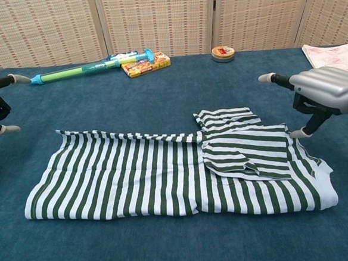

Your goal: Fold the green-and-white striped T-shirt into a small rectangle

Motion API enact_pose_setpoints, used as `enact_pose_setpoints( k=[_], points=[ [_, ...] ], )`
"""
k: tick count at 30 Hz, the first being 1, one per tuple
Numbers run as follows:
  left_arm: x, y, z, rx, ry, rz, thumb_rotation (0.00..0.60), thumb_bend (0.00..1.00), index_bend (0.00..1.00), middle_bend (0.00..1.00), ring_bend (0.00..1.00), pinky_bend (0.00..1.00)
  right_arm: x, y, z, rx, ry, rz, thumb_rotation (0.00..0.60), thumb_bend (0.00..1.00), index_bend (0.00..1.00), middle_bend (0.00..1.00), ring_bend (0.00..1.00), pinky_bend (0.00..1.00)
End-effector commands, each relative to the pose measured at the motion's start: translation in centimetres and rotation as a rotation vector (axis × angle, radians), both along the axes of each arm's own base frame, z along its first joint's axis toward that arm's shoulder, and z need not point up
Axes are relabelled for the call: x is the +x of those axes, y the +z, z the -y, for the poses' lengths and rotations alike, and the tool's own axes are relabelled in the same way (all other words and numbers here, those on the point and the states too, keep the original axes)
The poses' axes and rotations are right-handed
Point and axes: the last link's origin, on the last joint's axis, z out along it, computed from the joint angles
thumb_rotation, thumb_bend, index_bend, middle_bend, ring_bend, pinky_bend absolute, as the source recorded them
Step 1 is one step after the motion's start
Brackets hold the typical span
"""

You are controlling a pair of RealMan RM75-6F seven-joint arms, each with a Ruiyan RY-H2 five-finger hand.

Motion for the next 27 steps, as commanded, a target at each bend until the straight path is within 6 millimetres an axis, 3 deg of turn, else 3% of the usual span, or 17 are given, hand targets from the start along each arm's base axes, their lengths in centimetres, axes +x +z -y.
enact_pose_setpoints(
  k=[1,4,6,8,12,19,27],
  points=[
    [0.0,0.1,0.1,0.004,0.001,0.006,0.6,0.32,0.01,0.86,0.81,0.89,0.3,1.5,-0.7,0.014,0.044,-0.004,0.6,0.07,0.0,0.94,0.99,1.0],
    [-0.1,0.2,0.2,0.004,0.001,0.007,0.6,0.32,0.01,0.86,0.81,0.89,0.8,2.4,-1.6,0.021,0.097,0.015,0.6,0.08,0.03,0.94,0.99,1.0],
    [-0.1,0.2,0.2,0.004,0.002,0.008,0.6,0.32,0.01,0.86,0.81,0.89,1.0,2.7,-2.3,0.032,0.124,0.027,0.6,0.09,0.1,0.94,0.99,1.0],
    [-0.1,0.3,0.2,0.004,0.003,0.009,0.6,0.32,0.01,0.86,0.81,0.89,1.3,2.5,-3.4,0.074,0.154,0.042,0.6,0.13,0.21,0.94,0.99,1.0],
    [-0.2,0.3,0.3,0.006,0.006,0.013,0.6,0.32,0.01,0.86,0.81,0.89,1.5,1.7,-5.3,0.156,0.197,0.031,0.6,0.14,0.3,0.94,0.99,1.0],
    [-0.4,0.4,0.5,0.006,0.014,0.012,0.6,0.32,0.01,0.86,0.81,0.89,1.1,0.5,-7.0,0.234,0.217,0.0,0.6,0.17,0.36,0.94,0.99,1.0],
    [-0.7,0.3,0.7,0.002,0.023,0.011,0.6,0.32,0.01,0.86,0.81,0.89,0.7,-0.8,-6.8,0.264,0.204,-0.022,0.6,0.22,0.39,0.94,0.99,1.0]
  ],
)
